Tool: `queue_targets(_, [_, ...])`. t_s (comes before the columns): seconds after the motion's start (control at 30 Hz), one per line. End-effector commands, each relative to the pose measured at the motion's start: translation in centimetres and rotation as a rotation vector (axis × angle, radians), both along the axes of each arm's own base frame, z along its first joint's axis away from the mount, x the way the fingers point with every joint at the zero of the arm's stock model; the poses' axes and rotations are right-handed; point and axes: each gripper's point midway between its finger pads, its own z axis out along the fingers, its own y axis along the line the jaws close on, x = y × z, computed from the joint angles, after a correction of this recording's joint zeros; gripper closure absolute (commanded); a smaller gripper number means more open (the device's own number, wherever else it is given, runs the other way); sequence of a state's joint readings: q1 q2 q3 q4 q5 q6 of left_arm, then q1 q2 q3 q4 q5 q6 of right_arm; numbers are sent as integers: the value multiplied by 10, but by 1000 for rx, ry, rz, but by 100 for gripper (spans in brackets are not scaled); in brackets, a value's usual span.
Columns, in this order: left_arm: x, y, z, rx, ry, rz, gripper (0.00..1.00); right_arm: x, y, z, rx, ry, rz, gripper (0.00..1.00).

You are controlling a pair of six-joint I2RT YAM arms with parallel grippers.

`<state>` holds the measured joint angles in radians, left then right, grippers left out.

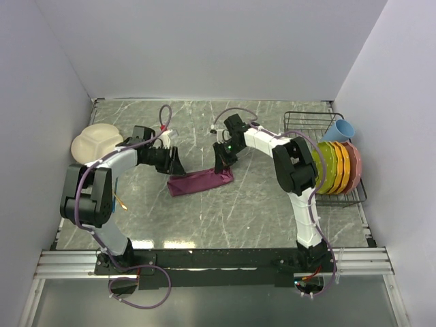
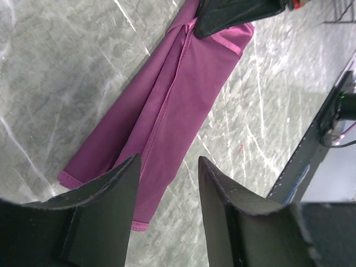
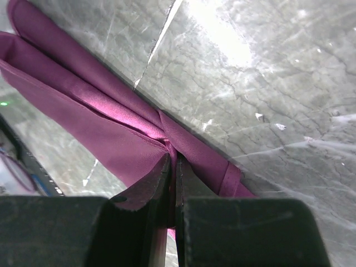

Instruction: Fold the napkin into a case and place the utensils inside

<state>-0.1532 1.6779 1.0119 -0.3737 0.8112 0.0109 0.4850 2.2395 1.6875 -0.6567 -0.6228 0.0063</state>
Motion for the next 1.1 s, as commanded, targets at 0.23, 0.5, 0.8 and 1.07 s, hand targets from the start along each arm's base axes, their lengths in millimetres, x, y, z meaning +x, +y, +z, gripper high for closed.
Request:
queue_targets(0.23, [3,-38,35,-151,-71,-115,67,12,-3,2,17,34,-96,100])
queue_targets(0.5, [-24,-63,17,-292,160,-85,89,12,-6,-5,4,71,-119,100])
queue_targets(0.8, [1,-52,-53,-257,346,73,91,10,-5,6,36,69,-100,100])
queue_targets(1.07, [-10,-44,-80,-230,440,74,94,4,-2,96,184,-15,-62,57])
